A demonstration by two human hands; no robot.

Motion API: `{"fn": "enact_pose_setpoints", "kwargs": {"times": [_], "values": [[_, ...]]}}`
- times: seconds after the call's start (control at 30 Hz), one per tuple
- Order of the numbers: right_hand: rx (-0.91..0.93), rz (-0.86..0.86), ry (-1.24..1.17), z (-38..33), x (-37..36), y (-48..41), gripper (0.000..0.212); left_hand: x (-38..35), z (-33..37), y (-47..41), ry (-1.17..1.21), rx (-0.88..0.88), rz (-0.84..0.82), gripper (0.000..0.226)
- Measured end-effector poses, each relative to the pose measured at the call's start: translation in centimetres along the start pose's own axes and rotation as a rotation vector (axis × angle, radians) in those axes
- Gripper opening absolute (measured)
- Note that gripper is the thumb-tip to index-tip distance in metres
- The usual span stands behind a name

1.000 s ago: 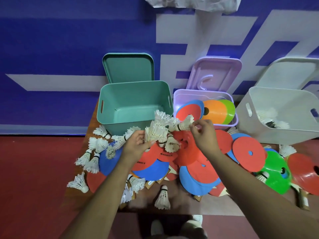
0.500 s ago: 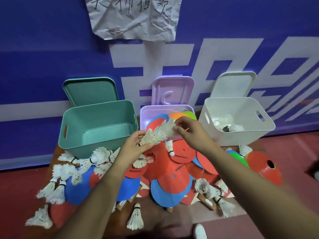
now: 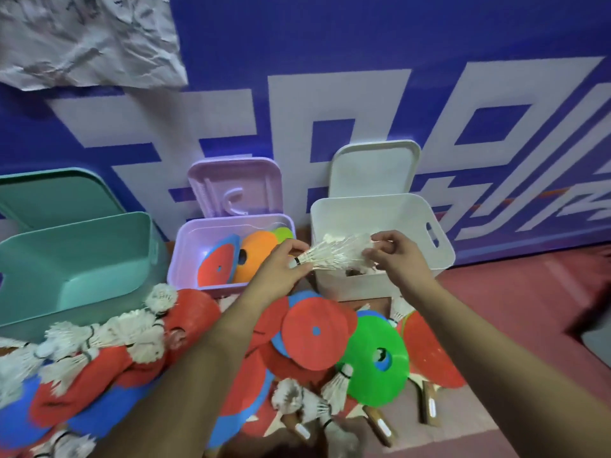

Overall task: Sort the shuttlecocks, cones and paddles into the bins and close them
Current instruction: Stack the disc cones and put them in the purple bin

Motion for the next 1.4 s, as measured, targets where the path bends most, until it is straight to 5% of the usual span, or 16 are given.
{"fn": "enact_pose_setpoints", "kwargs": {"times": [0.27, 0.43, 0.63, 0.8, 1.0, 1.2, 1.4], "values": [[-0.083, 0.042, 0.158, 5.3, 5.8, -9.3, 0.018, -10.0, 2.5, -7.4, -0.548, -0.177, 0.011, 0.038], [-0.013, -0.026, 0.3, 6.1, 4.4, -11.3, 0.017, -10.4, -0.3, -9.3, -0.475, 0.03, 0.032, 0.048], [0.194, -0.057, 0.602, 4.6, 3.8, -10.3, 0.037, -9.1, -0.4, -8.2, -0.486, -0.021, 0.06, 0.035], [0.363, -0.19, 0.52, 2.6, 0.5, -4.4, 0.027, -5.0, -0.9, -3.4, -0.364, -0.029, 0.184, 0.019], [0.388, -0.333, 0.478, 3.4, -5.9, 1.8, 0.023, 2.4, -5.7, 5.2, -0.314, 0.048, 0.306, 0.025], [0.423, -0.463, 0.508, 4.2, -13.7, 6.5, 0.023, 11.5, -10.2, 10.7, -0.447, 0.146, 0.416, 0.014], [0.406, -0.539, 0.549, 5.0, -22.2, 9.3, 0.024, 20.3, -15.0, 14.3, -0.688, 0.31, 0.612, 0.028]]}}
Point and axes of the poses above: each hand's wrist, its own y-axis away from the middle knuckle, its own x-axis out of the back of the hand, z = x × y, the point moved 8 cm from there along -y, towards the middle knuckle, and after that the axes turned 8 degrees about z, right-handed, at the moved point
